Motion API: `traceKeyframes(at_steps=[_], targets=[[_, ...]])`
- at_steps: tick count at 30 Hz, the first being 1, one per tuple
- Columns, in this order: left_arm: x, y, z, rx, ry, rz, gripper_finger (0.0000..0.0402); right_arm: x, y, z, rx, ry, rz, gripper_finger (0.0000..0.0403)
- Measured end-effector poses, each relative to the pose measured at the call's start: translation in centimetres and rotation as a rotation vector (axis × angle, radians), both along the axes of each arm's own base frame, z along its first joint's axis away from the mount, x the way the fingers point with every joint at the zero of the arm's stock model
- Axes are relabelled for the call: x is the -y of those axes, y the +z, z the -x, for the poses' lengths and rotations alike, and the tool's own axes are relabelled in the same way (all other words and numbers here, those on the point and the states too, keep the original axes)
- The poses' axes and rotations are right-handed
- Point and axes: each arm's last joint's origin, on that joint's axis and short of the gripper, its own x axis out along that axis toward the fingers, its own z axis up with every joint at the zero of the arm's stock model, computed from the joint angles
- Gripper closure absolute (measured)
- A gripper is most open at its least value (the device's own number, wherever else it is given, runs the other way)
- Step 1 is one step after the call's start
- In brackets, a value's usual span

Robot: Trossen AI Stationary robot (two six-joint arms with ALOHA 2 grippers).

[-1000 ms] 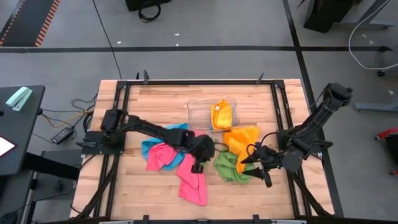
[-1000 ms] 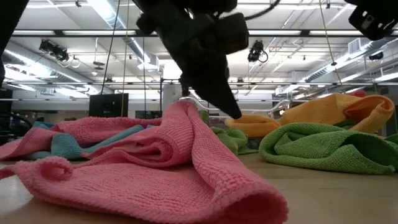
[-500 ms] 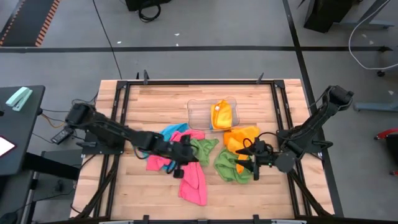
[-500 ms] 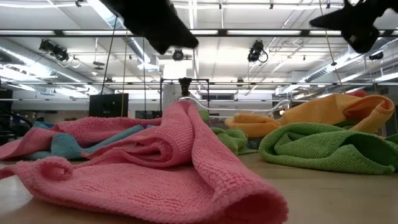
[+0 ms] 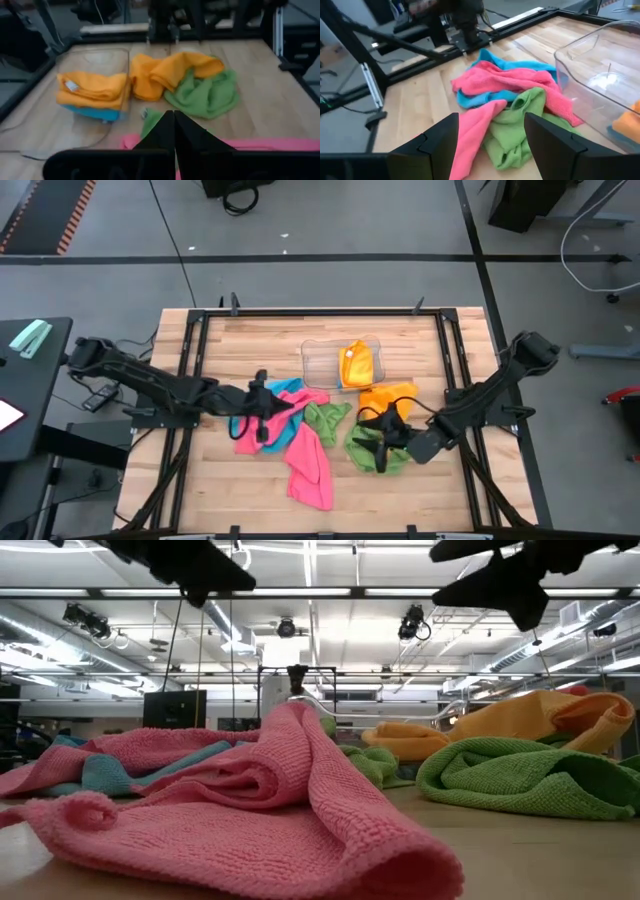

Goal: Fold microfiber towels
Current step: Fold the bottom pink microfiber cloth

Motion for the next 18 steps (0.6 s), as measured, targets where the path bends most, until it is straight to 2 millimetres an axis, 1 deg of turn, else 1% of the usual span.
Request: traceKeyframes(at_steps=[5, 8, 10, 12, 14, 18], targets=[[-0.5, 0.4, 1.6, 0.037, 0.005, -0.008, 0.0376, -0.6, -0.5, -3.1, -0.034, -0.025, 0.053, 0.0168], [-0.7, 0.5, 2.4, 0.059, 0.004, -0.002, 0.0384, -1.0, -0.6, -4.8, -0.049, -0.019, 0.073, 0.0168], [-0.9, 0.6, 2.9, 0.066, 0.004, 0.000, 0.0392, -1.4, -0.5, -6.1, -0.060, 0.017, 0.078, 0.0168], [-1.0, 0.8, 3.3, 0.079, 0.004, 0.005, 0.0395, -1.5, -0.4, -6.9, -0.112, 0.059, 0.094, 0.0168], [-0.9, 0.9, 3.7, 0.081, -0.004, 0.010, 0.0393, -1.5, 0.1, -7.6, -0.167, 0.118, 0.065, 0.0168], [-0.5, 0.7, 3.8, 0.058, -0.019, 0.052, 0.0371, -0.8, 0.2, -8.0, -0.263, 0.114, 0.024, 0.0168]])
